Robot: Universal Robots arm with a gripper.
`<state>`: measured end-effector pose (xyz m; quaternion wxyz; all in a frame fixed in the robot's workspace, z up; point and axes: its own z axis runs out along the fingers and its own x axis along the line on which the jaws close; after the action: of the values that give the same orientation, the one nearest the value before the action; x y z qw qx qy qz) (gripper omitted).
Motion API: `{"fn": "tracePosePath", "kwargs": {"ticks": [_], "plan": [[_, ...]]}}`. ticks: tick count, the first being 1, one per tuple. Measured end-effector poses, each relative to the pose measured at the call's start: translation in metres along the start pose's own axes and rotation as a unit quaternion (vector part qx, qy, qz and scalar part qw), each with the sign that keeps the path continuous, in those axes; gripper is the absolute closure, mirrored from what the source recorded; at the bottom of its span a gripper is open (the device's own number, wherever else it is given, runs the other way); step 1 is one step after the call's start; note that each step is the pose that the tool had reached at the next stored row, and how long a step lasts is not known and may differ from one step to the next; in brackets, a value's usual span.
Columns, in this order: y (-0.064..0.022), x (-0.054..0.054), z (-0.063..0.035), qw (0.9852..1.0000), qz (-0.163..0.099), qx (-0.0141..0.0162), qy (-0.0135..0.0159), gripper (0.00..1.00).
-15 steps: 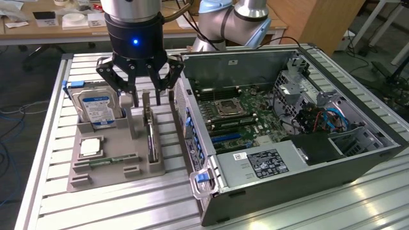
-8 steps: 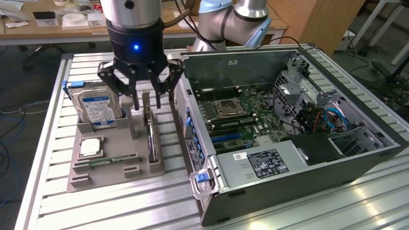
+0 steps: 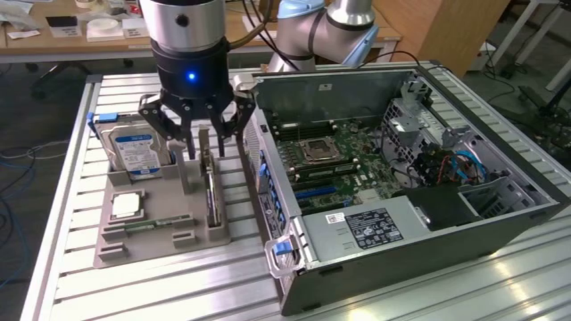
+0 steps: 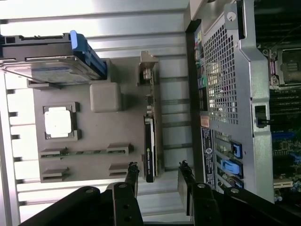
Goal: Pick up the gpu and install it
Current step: 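Pick up the gpu and move the gpu toward the slot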
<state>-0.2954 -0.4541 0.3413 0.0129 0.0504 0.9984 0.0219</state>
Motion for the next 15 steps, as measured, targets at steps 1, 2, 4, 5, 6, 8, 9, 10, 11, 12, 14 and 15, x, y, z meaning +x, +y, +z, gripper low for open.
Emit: {"fn": "tracePosePath", "kwargs": {"ticks": [1,2,4,5,6,8,9,10,11,12,14,15], "plan": [[0.0,0.0001,0.0009,1.0,0.0,0.0,0.0,0.53],[-0.0001,0.0,0.0016,1.0,0.0,0.0,0.0,0.53],[-0.0001,0.0001,0.003,1.0,0.0,0.0,0.0,0.53],[-0.0002,0.0001,0.0036,1.0,0.0,0.0,0.0,0.53],[-0.0002,0.0001,0.0042,1.0,0.0,0.0001,0.0,0.53],[-0.0002,0.0001,0.0051,1.0,0.0,0.0001,0.0,0.53],[-0.0002,0.0001,0.0055,1.0,0.0,0.0001,0.0001,0.53],[-0.0003,0.0002,0.0057,1.0,0.0,0.0001,0.0001,0.53],[-0.0003,0.0002,0.0059,1.0,0.0,0.0001,0.0001,0.53],[-0.0003,0.0002,0.0061,1.0,0.0,0.0001,0.0,0.53],[-0.0003,0.0002,0.0062,1.0,0.0,0.0001,0.0001,0.53],[-0.0003,0.0002,0.0063,1.0,0.0,0.0001,0.0001,0.53]]}}
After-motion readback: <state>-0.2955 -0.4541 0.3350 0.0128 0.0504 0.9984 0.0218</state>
